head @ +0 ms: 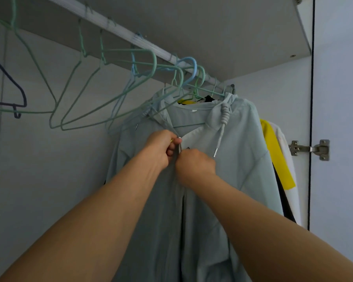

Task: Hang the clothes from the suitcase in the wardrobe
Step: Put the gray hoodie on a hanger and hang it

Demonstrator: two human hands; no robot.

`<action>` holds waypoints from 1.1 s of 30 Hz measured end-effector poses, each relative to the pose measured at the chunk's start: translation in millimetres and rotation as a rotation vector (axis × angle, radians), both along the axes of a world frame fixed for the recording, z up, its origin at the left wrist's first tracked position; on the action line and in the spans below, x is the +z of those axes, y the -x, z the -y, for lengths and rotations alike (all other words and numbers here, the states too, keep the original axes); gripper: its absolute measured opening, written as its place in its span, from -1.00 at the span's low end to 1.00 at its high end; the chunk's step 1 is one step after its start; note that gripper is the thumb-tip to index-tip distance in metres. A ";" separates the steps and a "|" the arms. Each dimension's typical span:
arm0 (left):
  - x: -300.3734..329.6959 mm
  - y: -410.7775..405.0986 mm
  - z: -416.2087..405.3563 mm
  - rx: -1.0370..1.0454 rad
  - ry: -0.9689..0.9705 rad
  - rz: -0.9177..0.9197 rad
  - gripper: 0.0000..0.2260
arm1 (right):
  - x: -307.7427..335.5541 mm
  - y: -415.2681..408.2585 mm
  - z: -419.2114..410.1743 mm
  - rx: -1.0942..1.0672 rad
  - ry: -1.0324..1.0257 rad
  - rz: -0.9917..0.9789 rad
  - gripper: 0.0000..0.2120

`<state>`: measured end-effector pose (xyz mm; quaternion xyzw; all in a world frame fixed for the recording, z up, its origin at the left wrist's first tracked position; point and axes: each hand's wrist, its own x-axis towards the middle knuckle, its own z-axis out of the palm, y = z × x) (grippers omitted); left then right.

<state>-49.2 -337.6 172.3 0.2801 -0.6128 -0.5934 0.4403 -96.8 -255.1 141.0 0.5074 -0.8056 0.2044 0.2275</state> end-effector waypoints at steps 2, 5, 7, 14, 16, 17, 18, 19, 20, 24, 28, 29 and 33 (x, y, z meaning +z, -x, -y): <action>4.3 0.2 1.4 0.003 -0.038 -0.048 -0.71 | 3.3 -2.5 -1.1 0.008 -0.013 0.012 -0.70; 7.1 -0.3 5.3 -0.014 -0.081 -0.098 -0.69 | 4.6 -6.1 -2.4 0.009 -0.012 0.016 -0.69; 7.3 -1.4 6.2 -0.016 -0.101 -0.127 -0.69 | 3.9 -9.9 -3.5 0.010 -0.013 0.017 -0.70; 1.9 -10.4 4.3 -0.066 -0.069 -0.125 -0.70 | 1.8 -13.8 -4.8 0.008 -0.047 0.014 -0.72; -6.1 -14.6 0.4 -0.071 -0.022 -0.037 -0.68 | -14.0 -7.9 -5.6 0.004 -0.130 0.044 -0.70; -14.4 -16.8 -1.9 -0.049 -0.012 -0.004 -0.68 | -31.3 -7.3 -8.1 0.009 -0.198 0.074 -0.69; -16.7 -18.6 -4.1 -0.020 0.018 -0.002 -0.68 | -46.6 -6.3 -9.5 0.021 -0.257 0.096 -0.68; -20.9 -19.1 -4.9 0.010 0.053 -0.015 -0.68 | -65.0 -6.4 -10.2 0.036 -0.337 0.109 -0.68; -24.7 -19.2 -6.6 0.043 0.099 -0.021 -0.68 | -83.5 -7.1 -11.2 0.059 -0.429 0.118 -0.68; -45.3 -12.5 -19.8 0.054 0.259 0.079 -0.74 | -112.7 -8.9 -15.6 0.121 -0.680 0.179 -0.80; -77.0 -0.2 -38.3 0.001 0.239 0.159 -0.74 | -83.4 -1.5 -41.1 0.144 -0.346 0.173 -0.77; -88.8 4.2 -45.9 -0.004 0.232 0.169 -0.74 | -81.6 2.6 -53.0 0.100 -0.295 0.030 -0.74; -142.9 23.1 -79.1 -0.002 0.256 0.253 -0.78 | -113.9 29.3 -102.6 0.107 -0.356 -0.166 -0.71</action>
